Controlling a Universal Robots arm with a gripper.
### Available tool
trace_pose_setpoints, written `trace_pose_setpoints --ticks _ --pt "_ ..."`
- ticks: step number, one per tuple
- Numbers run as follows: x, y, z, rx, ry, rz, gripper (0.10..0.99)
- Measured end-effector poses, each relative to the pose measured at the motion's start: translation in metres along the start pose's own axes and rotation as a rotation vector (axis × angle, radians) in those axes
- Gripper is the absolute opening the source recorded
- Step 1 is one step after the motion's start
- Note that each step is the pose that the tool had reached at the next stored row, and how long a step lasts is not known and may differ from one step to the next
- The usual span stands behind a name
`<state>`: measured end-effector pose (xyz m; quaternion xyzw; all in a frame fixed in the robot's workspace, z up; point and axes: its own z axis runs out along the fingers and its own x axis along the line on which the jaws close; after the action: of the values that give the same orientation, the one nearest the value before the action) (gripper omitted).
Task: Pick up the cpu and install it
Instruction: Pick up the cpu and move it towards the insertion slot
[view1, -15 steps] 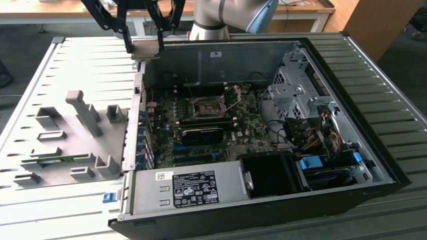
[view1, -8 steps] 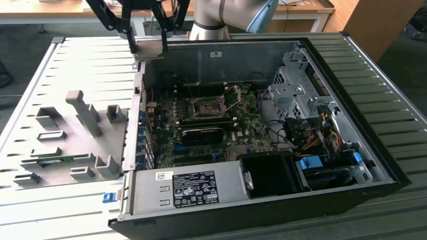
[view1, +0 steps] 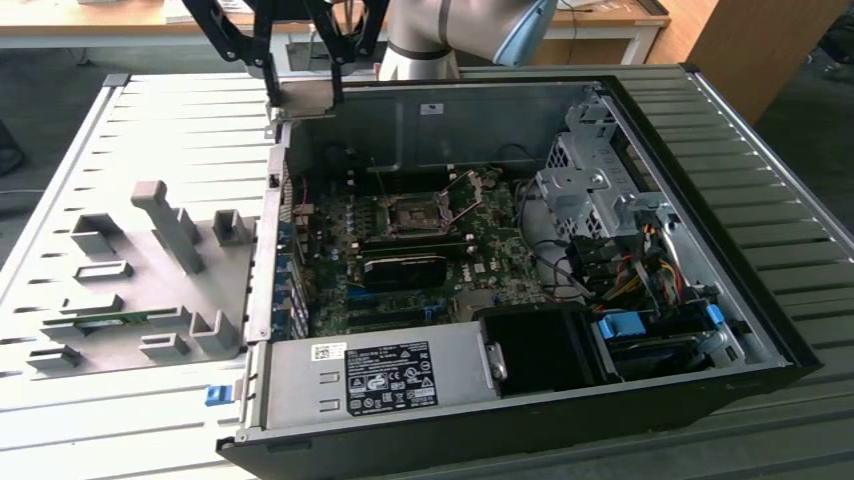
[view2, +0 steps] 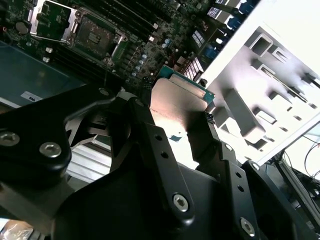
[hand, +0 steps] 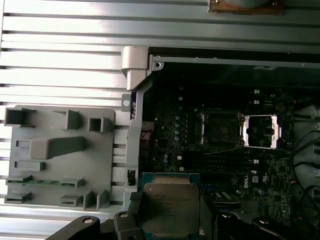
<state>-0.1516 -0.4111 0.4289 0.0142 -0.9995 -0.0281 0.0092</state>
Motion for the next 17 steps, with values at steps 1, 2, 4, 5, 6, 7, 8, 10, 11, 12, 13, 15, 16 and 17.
trace_pose_setpoints --ticks 1,2,4,5,6,7,8,10,11,12,13,15,16,17 --pt "-0.0008 0.0001 0.0001 0.0 0.0 0.0 0.541" --pt "-0.0016 0.0002 0.0002 0.0 0.0 0.0 0.541" --pt "-0.0037 0.0004 0.0005 0.0 0.0001 0.0 0.541" --pt "-0.0046 0.0007 0.0006 0.0 0.0001 0.0 0.541" --pt "-0.0054 0.0009 0.0008 0.0 0.0 0.0 0.541" --pt "-0.0062 0.0012 0.0009 0.0 0.0 0.0 0.541" --pt "-0.0068 0.0014 0.0011 0.0 0.0 0.0 0.541" --pt "-0.0079 0.0018 0.0014 0.0 -0.0001 0.0 0.541" --pt "-0.0083 0.002 0.0016 0.0 -0.0001 0.0 0.541" --pt "-0.0087 0.0022 0.0018 0.0 -0.0001 0.0 0.541" --pt "-0.009 0.0024 0.0019 0.0 -0.0002 0.0 0.541" --pt "-0.0094 0.0027 0.0022 0.0 -0.0003 0.0 0.541" --pt "-0.0096 0.0028 0.0023 0.0 -0.0003 0.0 0.541" --pt "-0.0097 0.003 0.0024 0.0 -0.0004 0.0 0.541"
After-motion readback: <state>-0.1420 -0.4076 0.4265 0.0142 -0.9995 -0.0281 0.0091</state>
